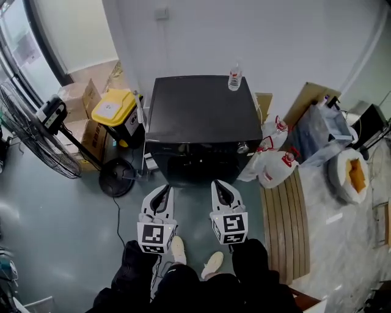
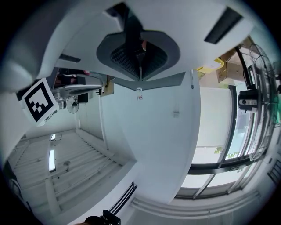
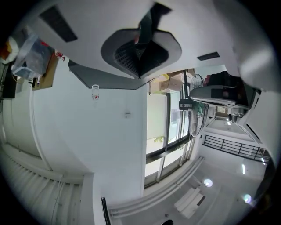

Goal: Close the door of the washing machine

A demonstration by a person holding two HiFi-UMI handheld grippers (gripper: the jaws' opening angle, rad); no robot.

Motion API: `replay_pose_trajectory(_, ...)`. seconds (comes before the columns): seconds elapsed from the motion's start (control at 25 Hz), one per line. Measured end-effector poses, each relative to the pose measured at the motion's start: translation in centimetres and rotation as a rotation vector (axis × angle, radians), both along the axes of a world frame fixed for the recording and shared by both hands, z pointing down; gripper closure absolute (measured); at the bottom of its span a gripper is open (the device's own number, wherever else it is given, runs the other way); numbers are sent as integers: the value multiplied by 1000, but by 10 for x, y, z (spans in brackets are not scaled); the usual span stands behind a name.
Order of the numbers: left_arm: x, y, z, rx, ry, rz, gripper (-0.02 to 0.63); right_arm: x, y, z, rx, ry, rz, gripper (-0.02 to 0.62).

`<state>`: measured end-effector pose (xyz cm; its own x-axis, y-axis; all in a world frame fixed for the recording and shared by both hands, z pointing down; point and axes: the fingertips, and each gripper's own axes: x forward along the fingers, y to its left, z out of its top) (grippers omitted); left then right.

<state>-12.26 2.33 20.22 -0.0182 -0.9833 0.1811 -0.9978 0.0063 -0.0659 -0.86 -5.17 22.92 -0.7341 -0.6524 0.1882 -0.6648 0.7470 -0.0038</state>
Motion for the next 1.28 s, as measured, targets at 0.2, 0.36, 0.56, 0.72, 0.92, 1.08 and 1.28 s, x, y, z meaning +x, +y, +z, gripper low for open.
replay_pose_trajectory(0.2, 41, 20, -30, 29, -19, -3, 572, 49, 27, -27, 17, -23, 0, 578)
replay_pose_trajectory(0.36, 73, 37, -38, 30, -20, 0, 571, 81, 43, -41, 36, -35, -15, 578)
replay_pose_trajectory(0.56, 104, 64, -35, 17, -26, -3, 572, 113, 62, -52, 72, -43, -30, 578)
replay_pose_trajectory(0.72, 128, 81, -37, 11, -35, -7, 572, 138, 76, -57, 78, -57, -34, 578)
replay_pose_trajectory(0.92, 145, 89, -40, 14, -49, -3, 571, 155, 87, -57, 82, -61, -32, 578)
replay_pose_trajectory(1.08, 152, 95, -40, 13, -48, -4, 572, 162, 91, -60, 76, -72, -34, 580)
replay_pose_trajectory(1.28, 154, 98, -45, 20, -62, 0, 571, 160, 98, -60, 91, -63, -37, 580)
